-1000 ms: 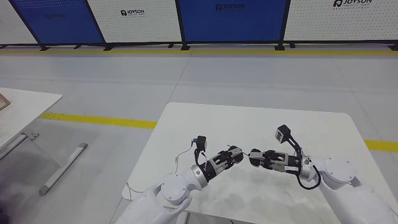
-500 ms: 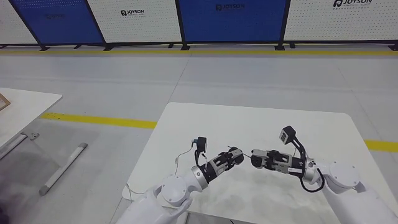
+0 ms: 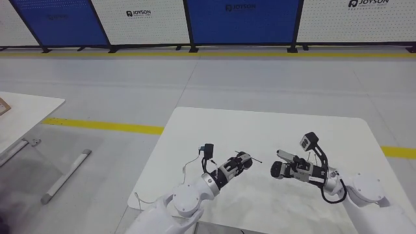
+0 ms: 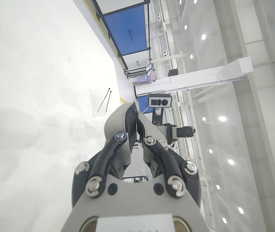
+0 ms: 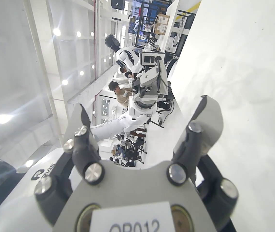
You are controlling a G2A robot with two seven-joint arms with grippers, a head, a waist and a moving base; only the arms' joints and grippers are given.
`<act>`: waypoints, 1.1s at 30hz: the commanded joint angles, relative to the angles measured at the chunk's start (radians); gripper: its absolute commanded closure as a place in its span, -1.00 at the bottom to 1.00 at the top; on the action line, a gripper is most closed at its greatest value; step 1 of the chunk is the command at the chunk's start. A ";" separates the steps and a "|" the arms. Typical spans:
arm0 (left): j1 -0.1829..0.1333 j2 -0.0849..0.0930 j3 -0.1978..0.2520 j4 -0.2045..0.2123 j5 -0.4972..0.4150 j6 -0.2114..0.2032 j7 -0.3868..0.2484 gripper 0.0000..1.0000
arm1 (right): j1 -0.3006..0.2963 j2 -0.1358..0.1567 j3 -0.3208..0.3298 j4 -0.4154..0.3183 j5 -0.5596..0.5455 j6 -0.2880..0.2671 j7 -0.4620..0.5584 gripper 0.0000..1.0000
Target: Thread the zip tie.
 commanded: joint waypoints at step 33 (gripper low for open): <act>0.098 0.019 -0.177 -0.152 -0.147 -0.129 -0.071 1.00 | 0.000 0.000 0.000 0.000 0.000 0.000 0.000 -1.00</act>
